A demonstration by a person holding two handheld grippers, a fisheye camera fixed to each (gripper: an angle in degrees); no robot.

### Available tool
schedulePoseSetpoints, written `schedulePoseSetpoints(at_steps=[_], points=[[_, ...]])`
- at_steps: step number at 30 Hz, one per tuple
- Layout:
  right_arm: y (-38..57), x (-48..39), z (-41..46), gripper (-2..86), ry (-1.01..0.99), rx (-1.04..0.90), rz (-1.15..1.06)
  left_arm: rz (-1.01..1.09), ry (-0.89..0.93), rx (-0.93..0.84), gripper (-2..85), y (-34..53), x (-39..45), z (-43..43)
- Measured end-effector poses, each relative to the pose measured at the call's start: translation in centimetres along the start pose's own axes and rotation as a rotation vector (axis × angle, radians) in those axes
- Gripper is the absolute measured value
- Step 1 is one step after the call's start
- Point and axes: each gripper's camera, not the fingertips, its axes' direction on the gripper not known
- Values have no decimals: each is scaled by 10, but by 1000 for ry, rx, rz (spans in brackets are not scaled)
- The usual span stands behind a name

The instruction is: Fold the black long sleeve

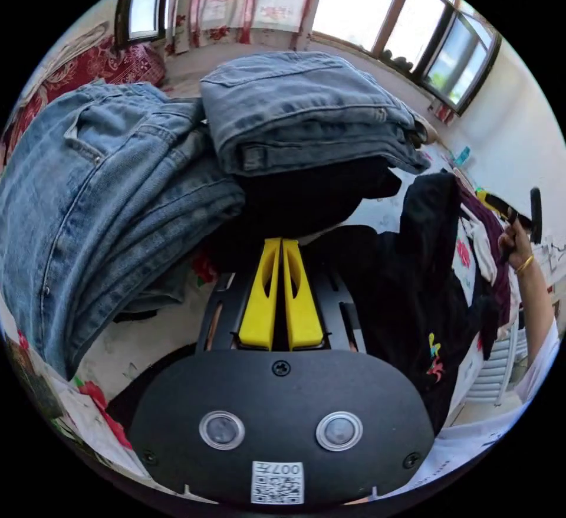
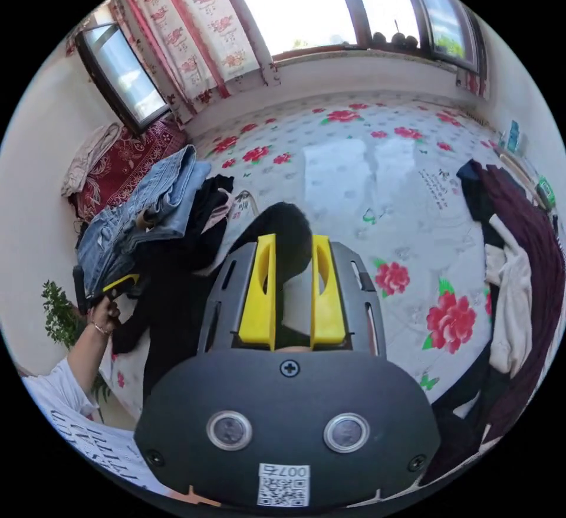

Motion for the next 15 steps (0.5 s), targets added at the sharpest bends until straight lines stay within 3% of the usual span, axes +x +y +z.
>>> schedulePoseSetpoints(at_steps=[3, 8, 11, 15], points=[[93, -11, 5, 70, -79, -17, -28, 1, 13, -42, -3, 72, -15, -6], [304, -20, -37, 91, -31, -236, -19, 20, 126, -143, 41, 246, -29, -47], [391, -18, -88, 96, 55, -310, 43, -20, 160, -196, 57, 341, -31, -91], [447, -18, -136, 100, 22, -307, 114, -36, 162, -241, 73, 424, -23, -143]])
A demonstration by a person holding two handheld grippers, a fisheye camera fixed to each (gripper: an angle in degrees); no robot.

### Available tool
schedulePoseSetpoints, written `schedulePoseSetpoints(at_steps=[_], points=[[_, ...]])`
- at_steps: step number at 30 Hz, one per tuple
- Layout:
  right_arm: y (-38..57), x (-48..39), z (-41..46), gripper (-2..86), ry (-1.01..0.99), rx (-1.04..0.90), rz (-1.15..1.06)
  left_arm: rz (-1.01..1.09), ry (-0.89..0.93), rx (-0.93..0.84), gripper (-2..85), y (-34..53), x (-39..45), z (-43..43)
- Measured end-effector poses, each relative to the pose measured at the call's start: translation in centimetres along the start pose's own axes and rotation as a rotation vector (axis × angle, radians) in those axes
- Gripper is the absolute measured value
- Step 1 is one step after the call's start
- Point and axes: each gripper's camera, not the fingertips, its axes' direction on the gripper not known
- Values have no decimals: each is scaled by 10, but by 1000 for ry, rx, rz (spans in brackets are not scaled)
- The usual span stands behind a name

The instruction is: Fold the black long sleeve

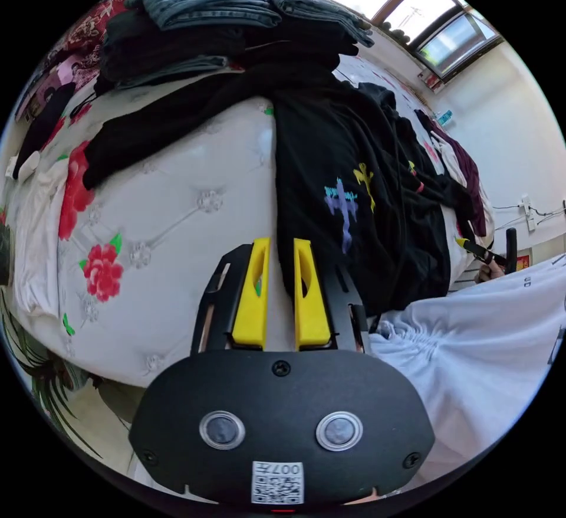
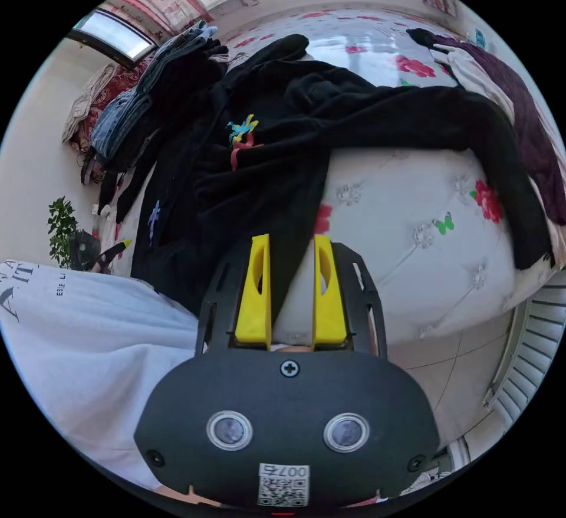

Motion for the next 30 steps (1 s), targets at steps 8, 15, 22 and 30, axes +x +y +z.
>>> schedulePoseSetpoints(at_steps=[8, 15, 22, 30], points=[[61, -12, 9, 97, -127, -88, -12, 11, -14, -30, 108, 64, 41, -10], [45, -8, -23, 26, -31, -74, -110, 70, -213, -126, -4, 31, 55, -8], [56, 41, -99, 66, -94, 114, -79, 32, -106, 24, 27, 14, 41, -63], [43, 27, -73, 84, -104, -39, -46, 117, -150, -157, 88, -55, 53, -23]])
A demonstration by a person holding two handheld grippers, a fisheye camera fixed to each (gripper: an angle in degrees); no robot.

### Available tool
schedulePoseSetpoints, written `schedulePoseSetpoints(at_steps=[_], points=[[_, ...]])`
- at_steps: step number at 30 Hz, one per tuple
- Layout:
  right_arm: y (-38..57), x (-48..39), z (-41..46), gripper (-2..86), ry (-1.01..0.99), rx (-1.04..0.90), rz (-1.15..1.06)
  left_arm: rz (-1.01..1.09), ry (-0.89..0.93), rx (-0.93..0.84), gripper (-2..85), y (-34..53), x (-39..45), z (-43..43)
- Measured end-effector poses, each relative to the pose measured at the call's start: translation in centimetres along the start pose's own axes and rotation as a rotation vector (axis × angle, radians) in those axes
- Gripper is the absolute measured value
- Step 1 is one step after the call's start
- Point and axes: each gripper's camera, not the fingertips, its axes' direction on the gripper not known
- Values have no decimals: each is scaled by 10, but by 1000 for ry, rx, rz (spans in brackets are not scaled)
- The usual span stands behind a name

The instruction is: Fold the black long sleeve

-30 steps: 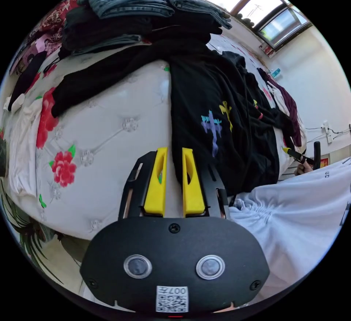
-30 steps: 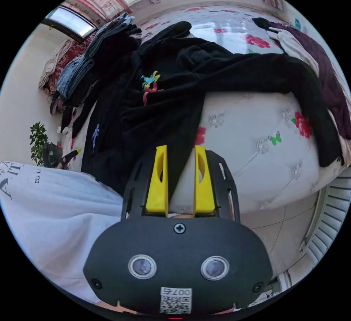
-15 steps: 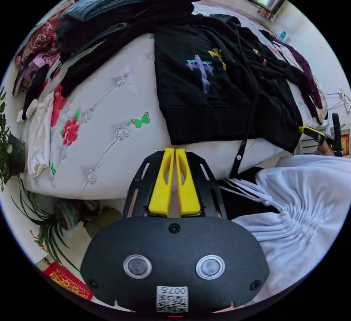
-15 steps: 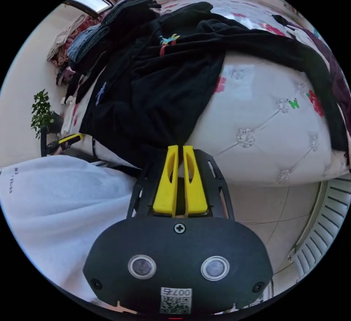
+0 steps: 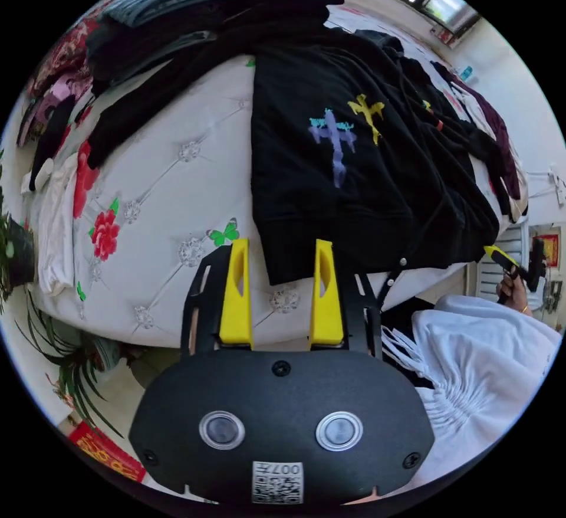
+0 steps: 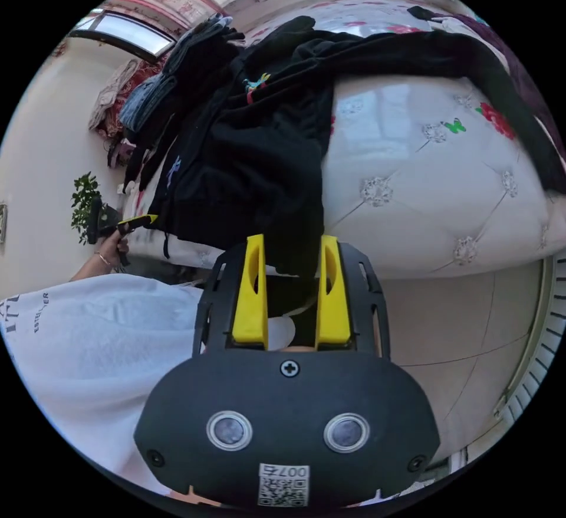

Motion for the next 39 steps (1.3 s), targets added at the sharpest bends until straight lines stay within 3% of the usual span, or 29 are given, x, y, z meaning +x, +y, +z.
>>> schedulePoseSetpoints(at_steps=[2, 6, 9, 13, 16, 18, 21, 23, 26, 29, 31, 34, 39], points=[[-14, -8, -20, 59, -22, -35, -50, -21, 109, 1, 45, -8, -9, -14], [-5, 17, -106, 30, -226, 102, -67, -115, 533, 240, 25, 40, -70, -97], [23, 46, -152, 16, -286, 86, -22, -84, 603, 219, 20, 96, -90, -129], [53, 98, -124, 8, -521, -75, 297, -203, 626, 59, 18, 128, -113, -93], [25, 124, -95, 5, -649, -93, 490, -349, 708, 30, 17, 88, -142, -55], [-30, 139, -93, 3, -738, -40, 594, -250, 732, 74, 15, -19, -144, -68], [-184, 110, -184, 0, -676, 180, 394, -134, 742, 272, 13, -176, -138, -182], [-271, 37, -334, -2, -606, 498, 106, -37, 763, 447, 13, -234, -124, -291], [-265, -69, -486, 1, -479, 870, -225, 199, 709, 716, 13, -248, -87, -461], [-219, -130, -533, 2, -321, 977, -405, 325, 672, 852, 15, -203, -71, -541], [-187, -136, -529, 3, -327, 994, -481, 385, 596, 845, 16, -172, -60, -546], [-151, -119, -487, 3, -335, 867, -484, 374, 531, 753, 17, -134, -55, -497], [-109, -68, -347, 4, -179, 499, -266, 135, 624, 406, 20, -90, -68, -289]])
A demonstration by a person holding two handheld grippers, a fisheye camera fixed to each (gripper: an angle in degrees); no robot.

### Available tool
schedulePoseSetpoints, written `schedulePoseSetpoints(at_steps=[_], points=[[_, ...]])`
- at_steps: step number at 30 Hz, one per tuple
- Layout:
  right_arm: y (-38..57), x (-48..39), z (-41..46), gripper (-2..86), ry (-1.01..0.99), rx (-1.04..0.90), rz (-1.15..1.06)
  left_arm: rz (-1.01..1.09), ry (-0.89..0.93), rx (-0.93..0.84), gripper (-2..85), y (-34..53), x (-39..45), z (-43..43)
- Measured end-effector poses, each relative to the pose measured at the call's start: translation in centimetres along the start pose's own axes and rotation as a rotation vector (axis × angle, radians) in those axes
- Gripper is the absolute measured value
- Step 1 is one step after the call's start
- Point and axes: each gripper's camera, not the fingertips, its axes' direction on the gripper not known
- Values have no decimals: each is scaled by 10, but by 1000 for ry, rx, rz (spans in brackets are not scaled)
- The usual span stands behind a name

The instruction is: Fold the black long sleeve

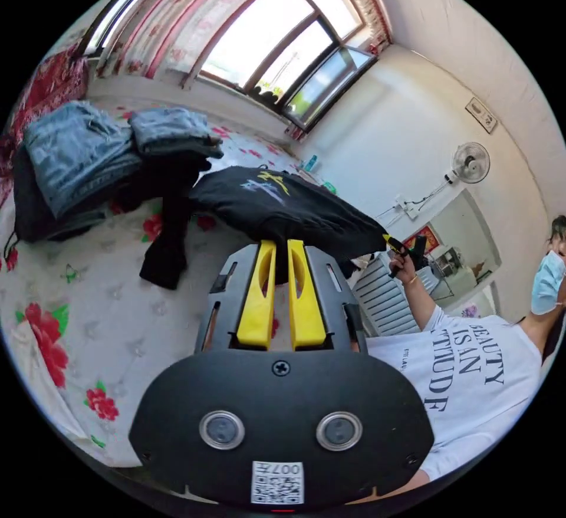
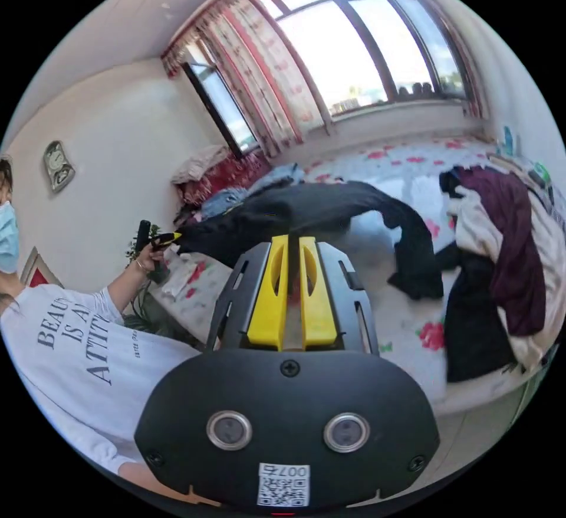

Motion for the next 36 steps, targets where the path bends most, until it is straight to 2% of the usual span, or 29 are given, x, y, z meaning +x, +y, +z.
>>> schedulePoseSetpoints(at_steps=[2, 6, 8, 11, 14, 18, 21, 25, 31, 36], points=[[73, 39, 51, 4, -27, -162, 184, -135, -16, -85, 20, 57, -41, 47], [170, 68, 93, 4, -74, -316, 405, -462, 4, -196, 17, 187, -102, 102], [207, 58, 89, 4, -43, -374, 401, -447, -28, -223, 17, 219, -95, 99], [237, 44, 67, 6, -74, -350, 398, -381, -61, -220, 20, 256, -68, 83], [259, 27, 70, 11, -19, -405, 350, -415, -115, -229, 27, 293, -58, 87], [282, 30, 101, 26, 20, -483, 397, -478, -310, -254, 47, 338, -55, 112], [275, 36, 93, 39, 33, -398, 431, -480, -376, -209, 52, 347, -44, 102], [236, 57, 69, 58, 151, -258, 466, -468, -409, -122, 52, 340, -44, 82], [161, 85, 58, 83, 249, 21, 552, -402, -378, -12, 53, 282, -60, 95], [85, 112, 84, 92, 357, 30, 485, -317, -396, -79, 69, 226, -63, 154]])
